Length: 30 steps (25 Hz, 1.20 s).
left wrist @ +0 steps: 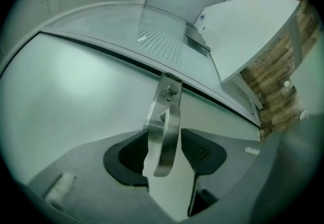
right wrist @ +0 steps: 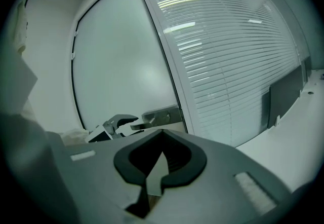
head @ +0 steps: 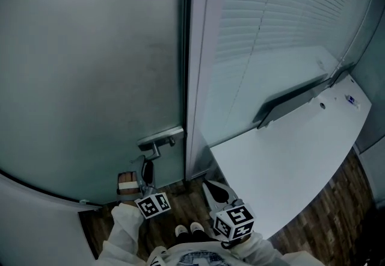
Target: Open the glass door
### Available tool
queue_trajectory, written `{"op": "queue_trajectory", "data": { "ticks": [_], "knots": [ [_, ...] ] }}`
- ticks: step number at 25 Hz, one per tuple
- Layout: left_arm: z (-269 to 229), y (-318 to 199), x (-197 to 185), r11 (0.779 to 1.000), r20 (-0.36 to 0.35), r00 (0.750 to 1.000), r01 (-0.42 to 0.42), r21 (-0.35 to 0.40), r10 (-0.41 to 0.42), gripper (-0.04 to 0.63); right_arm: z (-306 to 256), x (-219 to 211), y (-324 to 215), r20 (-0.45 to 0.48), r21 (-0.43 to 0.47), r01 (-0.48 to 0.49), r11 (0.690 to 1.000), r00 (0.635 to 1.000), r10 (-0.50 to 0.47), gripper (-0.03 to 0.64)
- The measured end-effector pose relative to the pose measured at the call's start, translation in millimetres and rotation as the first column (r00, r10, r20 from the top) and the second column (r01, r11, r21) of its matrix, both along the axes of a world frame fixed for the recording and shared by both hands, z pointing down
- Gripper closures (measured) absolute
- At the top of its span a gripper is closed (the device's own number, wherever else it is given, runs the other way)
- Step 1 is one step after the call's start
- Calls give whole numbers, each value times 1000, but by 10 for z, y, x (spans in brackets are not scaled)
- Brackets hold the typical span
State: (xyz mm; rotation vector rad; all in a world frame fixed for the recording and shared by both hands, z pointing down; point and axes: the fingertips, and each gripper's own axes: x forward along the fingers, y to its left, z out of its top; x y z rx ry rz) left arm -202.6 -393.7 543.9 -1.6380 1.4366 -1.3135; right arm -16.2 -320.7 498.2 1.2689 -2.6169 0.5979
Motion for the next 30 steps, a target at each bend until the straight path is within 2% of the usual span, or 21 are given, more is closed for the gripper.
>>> {"op": "queue_trajectory", "data": {
  "ticks": [7,13,17,19,27,30],
  "knots": [
    [155,-185,-9,1000,86,996,-24,-20,26,385,49,71,64,-15,-17,-12,1000,1000,11,612],
    [230,-204,28,999,80,996,-26,-22,28,388,77,80,56,-10,-28,-9,1000,1000,9,612],
    [192,-205,15,1000,75,997,-16,-2,16,429,100,65,57,-2,-37,-1,999,1000,1,612],
    [155,-212,2,1000,64,998,-9,17,8,477,108,54,50,2,-41,5,999,1000,-5,612],
    [138,-215,4,998,-14,1000,7,62,-6,465,183,-60,44,16,-70,38,997,999,-37,612],
    [171,-209,0,999,-101,995,14,45,-9,465,189,-128,54,19,-76,62,995,998,-61,612]
  ]
}}
